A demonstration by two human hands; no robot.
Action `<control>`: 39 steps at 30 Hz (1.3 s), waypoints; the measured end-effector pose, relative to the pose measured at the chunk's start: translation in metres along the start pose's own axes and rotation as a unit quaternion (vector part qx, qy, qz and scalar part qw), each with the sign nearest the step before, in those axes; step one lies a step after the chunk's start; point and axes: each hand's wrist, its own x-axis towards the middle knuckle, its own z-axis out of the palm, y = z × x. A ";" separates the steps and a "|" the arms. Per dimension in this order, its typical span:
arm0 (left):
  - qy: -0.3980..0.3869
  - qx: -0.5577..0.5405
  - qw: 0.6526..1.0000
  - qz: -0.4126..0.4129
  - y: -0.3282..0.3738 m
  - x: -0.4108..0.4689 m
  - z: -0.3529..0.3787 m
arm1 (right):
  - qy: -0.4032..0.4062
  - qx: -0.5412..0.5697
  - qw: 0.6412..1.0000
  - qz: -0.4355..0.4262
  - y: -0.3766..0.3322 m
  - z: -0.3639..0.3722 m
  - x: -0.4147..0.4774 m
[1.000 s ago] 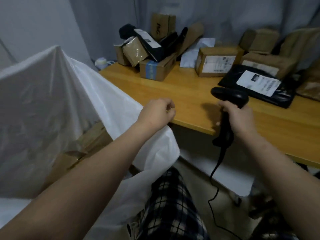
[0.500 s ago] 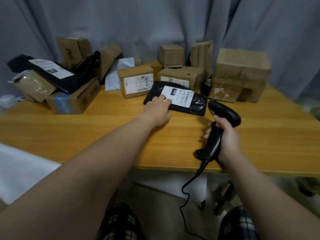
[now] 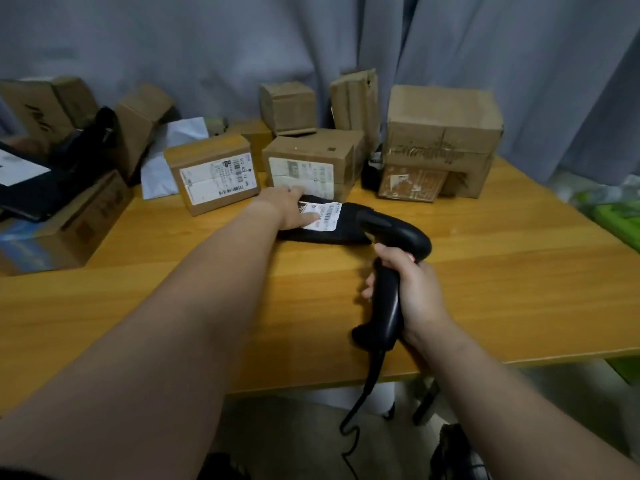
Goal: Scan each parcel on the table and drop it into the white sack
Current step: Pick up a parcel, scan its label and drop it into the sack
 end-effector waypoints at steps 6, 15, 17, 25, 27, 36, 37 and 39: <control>-0.113 0.016 0.993 -0.030 -0.003 -0.019 -0.003 | -0.008 -0.002 1.000 -0.009 0.002 0.001 0.002; -0.024 -0.098 0.994 -0.038 -0.029 -0.092 0.010 | -0.017 -0.030 0.999 -0.001 0.001 0.001 -0.001; 0.034 -0.112 0.993 -0.011 -0.037 -0.114 0.003 | -0.015 -0.029 0.999 0.004 0.000 0.003 -0.002; 0.143 -0.212 0.967 0.004 -0.062 -0.186 -0.013 | -0.031 -0.068 0.996 -0.041 0.001 0.014 -0.035; 0.199 -0.335 0.921 -0.012 -0.066 -0.201 -0.009 | -0.044 -0.127 0.985 -0.105 0.005 0.024 -0.051; 0.268 -0.719 0.641 -0.029 -0.065 -0.234 0.019 | -0.067 -0.251 0.905 -0.337 0.015 0.072 -0.097; 0.274 -0.729 0.627 -0.031 -0.064 -0.237 0.023 | -0.064 -0.251 0.901 -0.347 0.015 0.075 -0.099; 0.284 -0.745 0.602 -0.041 -0.063 -0.241 0.029 | -0.073 -0.246 0.899 -0.354 0.014 0.078 -0.102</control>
